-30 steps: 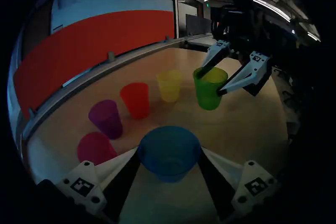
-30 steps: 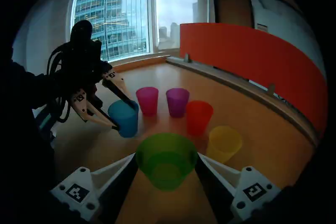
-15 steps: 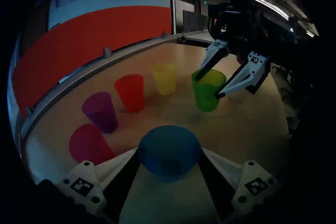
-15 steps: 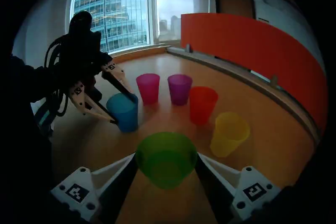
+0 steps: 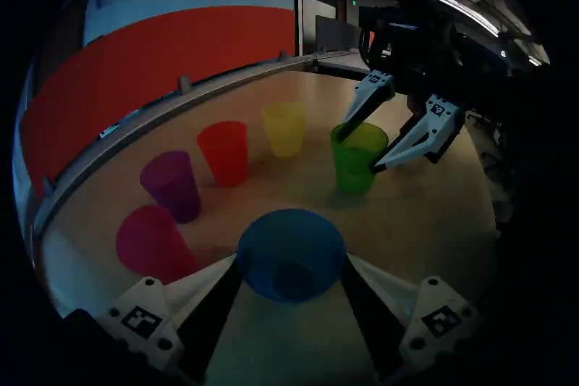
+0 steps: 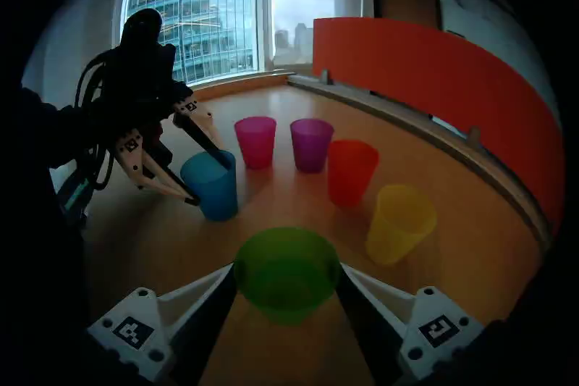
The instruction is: Pour water
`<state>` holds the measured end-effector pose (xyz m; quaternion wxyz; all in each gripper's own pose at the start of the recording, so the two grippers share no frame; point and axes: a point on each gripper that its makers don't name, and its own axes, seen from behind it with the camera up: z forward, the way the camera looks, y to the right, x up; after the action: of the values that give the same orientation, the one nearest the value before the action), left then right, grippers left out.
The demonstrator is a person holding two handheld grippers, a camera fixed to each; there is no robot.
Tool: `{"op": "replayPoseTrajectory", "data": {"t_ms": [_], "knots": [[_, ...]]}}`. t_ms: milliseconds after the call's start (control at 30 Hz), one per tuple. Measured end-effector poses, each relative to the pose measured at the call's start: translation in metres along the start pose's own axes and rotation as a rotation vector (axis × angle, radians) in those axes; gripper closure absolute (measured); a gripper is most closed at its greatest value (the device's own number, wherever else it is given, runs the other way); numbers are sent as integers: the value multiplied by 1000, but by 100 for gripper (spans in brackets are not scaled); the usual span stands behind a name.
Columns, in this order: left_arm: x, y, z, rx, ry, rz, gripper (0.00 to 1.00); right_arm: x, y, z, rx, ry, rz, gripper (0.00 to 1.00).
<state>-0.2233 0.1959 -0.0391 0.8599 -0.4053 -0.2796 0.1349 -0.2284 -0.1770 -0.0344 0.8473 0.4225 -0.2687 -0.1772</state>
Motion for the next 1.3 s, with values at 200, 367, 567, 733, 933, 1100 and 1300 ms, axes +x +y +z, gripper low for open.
{"op": "replayPoseTrajectory", "data": {"t_ms": [200, 367, 567, 733, 933, 1100, 1300], "knots": [[-3, 0, 1, 3, -10, 6, 11, -3, -1, 1, -2, 0, 2, 8], [-11, 1, 2, -5, -38, 0, 5, -5, -1, 0, -3, 1, 1, 8], [-16, -1, 2, 0, -53, -16, 5, -8, -1, -2, -7, 0, -1, 7], [-19, -2, -1, 9, -58, -16, 4, -6, -1, -2, -5, 11, 9, 5], [-22, -3, -3, 13, -64, -23, 4, -7, 0, -3, -10, 6, 6, 0], [-22, -2, -7, 17, -60, -29, 4, -13, -1, -7, -14, -5, 5, 0], [-27, -6, -16, 36, -62, -39, 4, -24, 2, -16, -36, -12, 15, 0]]}}
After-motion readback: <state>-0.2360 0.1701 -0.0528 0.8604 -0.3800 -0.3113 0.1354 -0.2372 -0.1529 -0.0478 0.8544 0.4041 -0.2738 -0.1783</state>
